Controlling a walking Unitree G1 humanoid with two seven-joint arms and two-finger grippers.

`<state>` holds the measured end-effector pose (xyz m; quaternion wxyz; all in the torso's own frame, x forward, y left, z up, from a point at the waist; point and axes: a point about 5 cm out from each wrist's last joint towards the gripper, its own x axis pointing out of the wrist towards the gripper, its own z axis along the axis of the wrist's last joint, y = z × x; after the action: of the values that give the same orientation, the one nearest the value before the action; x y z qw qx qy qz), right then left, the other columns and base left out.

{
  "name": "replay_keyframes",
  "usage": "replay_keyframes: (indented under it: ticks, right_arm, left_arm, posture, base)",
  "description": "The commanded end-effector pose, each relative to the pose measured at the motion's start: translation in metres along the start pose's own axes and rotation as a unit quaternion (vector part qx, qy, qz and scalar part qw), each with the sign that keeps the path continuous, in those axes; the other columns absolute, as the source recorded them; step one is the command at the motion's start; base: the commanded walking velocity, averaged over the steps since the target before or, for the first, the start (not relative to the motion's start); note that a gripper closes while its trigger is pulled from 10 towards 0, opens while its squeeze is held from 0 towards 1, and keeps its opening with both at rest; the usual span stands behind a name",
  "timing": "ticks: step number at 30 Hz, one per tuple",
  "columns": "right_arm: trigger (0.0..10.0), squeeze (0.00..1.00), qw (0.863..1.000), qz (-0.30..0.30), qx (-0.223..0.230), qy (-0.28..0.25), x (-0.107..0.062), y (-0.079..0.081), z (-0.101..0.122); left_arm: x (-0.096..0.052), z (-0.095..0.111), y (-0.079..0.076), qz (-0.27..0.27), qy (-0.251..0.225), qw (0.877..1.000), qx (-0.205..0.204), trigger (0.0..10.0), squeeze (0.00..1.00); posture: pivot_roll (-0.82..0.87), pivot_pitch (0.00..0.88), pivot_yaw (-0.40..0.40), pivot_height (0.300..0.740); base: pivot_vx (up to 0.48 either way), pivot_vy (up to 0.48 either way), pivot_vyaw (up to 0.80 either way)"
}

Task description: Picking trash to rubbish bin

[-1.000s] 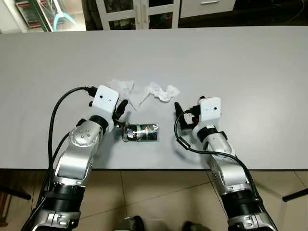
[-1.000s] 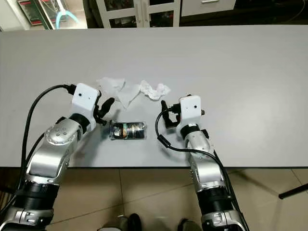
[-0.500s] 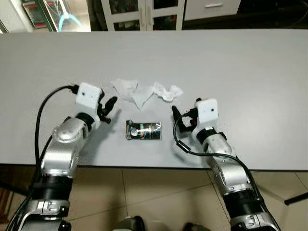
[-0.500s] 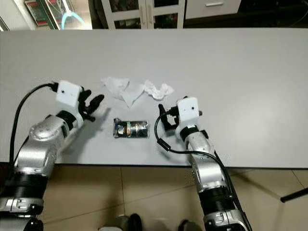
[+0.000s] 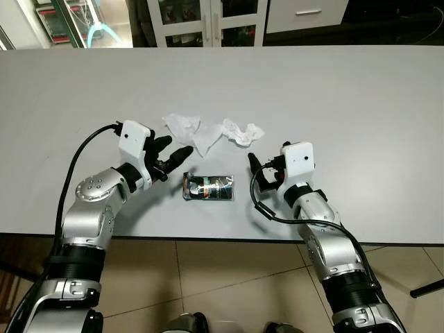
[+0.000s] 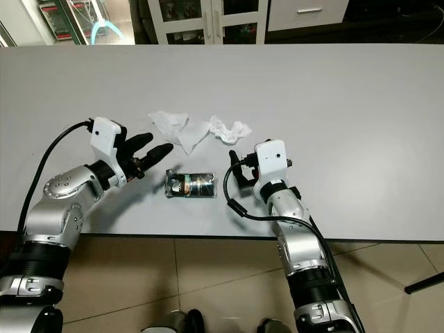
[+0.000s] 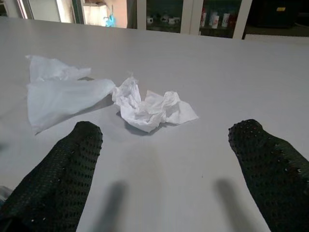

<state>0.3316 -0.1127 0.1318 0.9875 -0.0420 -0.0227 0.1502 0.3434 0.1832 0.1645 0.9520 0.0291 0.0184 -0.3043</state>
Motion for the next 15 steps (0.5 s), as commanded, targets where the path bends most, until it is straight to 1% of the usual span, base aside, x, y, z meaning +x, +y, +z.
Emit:
replay_keyframes:
  ticks: [1, 3, 5, 6, 7, 8, 9, 11, 12, 13, 15]
  right_arm:
    - [10.0, 0.00, 1.000, -0.001, 0.004, 0.000, 0.000, -0.001, -0.001]
    - [10.0, 0.00, 1.000, -0.001, 0.004, 0.001, -0.001, -0.001, -0.001]
    - [10.0, 0.00, 1.000, -0.001, 0.004, 0.001, -0.001, -0.001, -0.001]
    - [10.0, 0.00, 1.000, -0.001, 0.004, 0.001, -0.001, -0.001, -0.001]
    - [10.0, 0.00, 1.000, -0.001, 0.004, 0.001, -0.001, -0.001, -0.001]
    - [10.0, 0.00, 1.000, -0.001, 0.005, 0.000, 0.000, 0.000, -0.001]
    - [10.0, 0.00, 1.000, -0.001, 0.005, 0.000, 0.000, 0.000, -0.001]
    - [10.0, 0.00, 1.000, -0.001, 0.006, 0.000, 0.001, 0.000, 0.000]
    - [10.0, 0.00, 1.000, 0.000, 0.006, -0.001, 0.001, 0.001, 0.000]
    - [10.0, 0.00, 1.000, 0.000, 0.006, -0.001, 0.001, 0.001, 0.000]
    - [10.0, 0.00, 1.000, 0.002, 0.006, 0.000, 0.001, 0.001, 0.000]
  left_arm:
    - [0.002, 0.005, 0.003, -0.012, 0.001, 1.000, 0.023, 10.0, 1.00]
    - [0.004, 0.012, 0.006, -0.018, -0.005, 0.999, 0.041, 10.0, 1.00]
    - [0.004, 0.012, 0.006, -0.018, -0.005, 0.999, 0.041, 10.0, 1.00]
    - [0.005, 0.017, 0.007, -0.021, -0.011, 0.999, 0.049, 10.0, 1.00]
    - [0.005, 0.017, 0.007, -0.021, -0.011, 0.999, 0.049, 10.0, 1.00]
    - [0.008, 0.026, 0.009, -0.032, -0.021, 0.997, 0.060, 10.0, 1.00]
    - [0.008, 0.026, 0.009, -0.032, -0.021, 0.997, 0.060, 10.0, 1.00]
    - [0.012, 0.039, 0.011, -0.053, -0.030, 0.995, 0.082, 10.0, 1.00]
    - [0.014, 0.043, 0.010, -0.075, -0.027, 0.992, 0.094, 10.0, 1.00]
    - [0.014, 0.043, 0.010, -0.075, -0.027, 0.992, 0.094, 10.0, 1.00]
    - [0.016, 0.046, 0.007, -0.112, -0.016, 0.987, 0.112, 10.0, 1.00]
  posture:
    - [-0.03, 0.097, 0.074, 0.740]
    - [-0.03, 0.097, 0.074, 0.740]
    - [-0.03, 0.097, 0.074, 0.740]
    - [-0.03, 0.098, 0.074, 0.740]
    - [-0.03, 0.098, 0.074, 0.740]
    - [-0.03, 0.098, 0.075, 0.740]
    - [-0.03, 0.098, 0.075, 0.740]
    - [-0.04, 0.097, 0.076, 0.740]
    - [-0.04, 0.096, 0.077, 0.740]
    - [-0.04, 0.096, 0.077, 0.740]
    - [-0.04, 0.096, 0.079, 0.740]
  base:
    - [0.000, 0.000, 0.00]
    - [0.000, 0.000, 0.00]
    - [0.000, 0.000, 0.00]
    - [0.000, 0.000, 0.00]
    - [0.000, 0.000, 0.00]
    - [0.000, 0.000, 0.00]
    - [0.000, 0.000, 0.00]
    - [0.000, 0.000, 0.00]
    - [0.000, 0.000, 0.00]
    - [0.000, 0.000, 0.00]
    - [0.000, 0.000, 0.00]
